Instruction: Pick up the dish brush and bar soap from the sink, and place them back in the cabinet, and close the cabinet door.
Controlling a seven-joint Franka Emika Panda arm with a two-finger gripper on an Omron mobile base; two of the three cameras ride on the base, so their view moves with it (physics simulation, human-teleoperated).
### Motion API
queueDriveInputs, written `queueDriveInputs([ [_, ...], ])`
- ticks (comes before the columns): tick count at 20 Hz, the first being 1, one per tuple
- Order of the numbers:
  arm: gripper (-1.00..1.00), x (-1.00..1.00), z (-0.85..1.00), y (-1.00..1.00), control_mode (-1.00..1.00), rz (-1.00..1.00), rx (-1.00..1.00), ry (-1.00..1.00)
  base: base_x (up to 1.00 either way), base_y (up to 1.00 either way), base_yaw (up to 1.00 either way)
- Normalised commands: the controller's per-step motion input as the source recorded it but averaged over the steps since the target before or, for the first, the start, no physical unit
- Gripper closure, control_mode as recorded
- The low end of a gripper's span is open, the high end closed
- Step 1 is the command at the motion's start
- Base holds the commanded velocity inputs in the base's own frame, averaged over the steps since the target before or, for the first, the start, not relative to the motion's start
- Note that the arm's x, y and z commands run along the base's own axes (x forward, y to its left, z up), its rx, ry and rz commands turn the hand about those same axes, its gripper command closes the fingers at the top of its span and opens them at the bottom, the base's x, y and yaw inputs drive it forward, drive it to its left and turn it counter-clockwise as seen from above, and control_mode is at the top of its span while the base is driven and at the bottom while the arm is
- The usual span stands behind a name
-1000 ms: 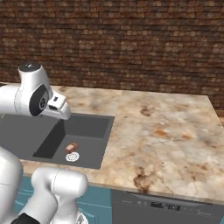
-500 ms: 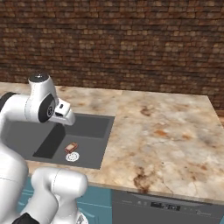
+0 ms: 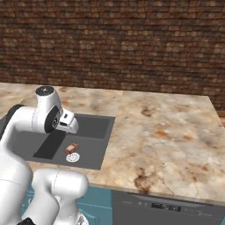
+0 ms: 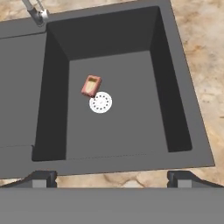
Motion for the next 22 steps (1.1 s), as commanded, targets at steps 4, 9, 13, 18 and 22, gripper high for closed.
queueDriveInputs([
  [4,-1.00,0.18,-0.29,0.02,-1.00,0.00,0.00,0.00,0.00,0.00,0.00],
  [9,-1.00,0.18,-0.31,0.07,-1.00,0.00,0.00,0.00,0.00,0.00,0.00],
  [13,-1.00,0.21,-0.30,0.11,-1.00,0.00,0.00,0.00,0.00,0.00,0.00],
  [18,-1.00,0.21,-0.28,0.10,-1.00,0.00,0.00,0.00,0.00,0.00,0.00],
  [22,-1.00,0.18,-0.32,0.04,-1.00,0.00,0.00,0.00,0.00,0.00,0.00],
])
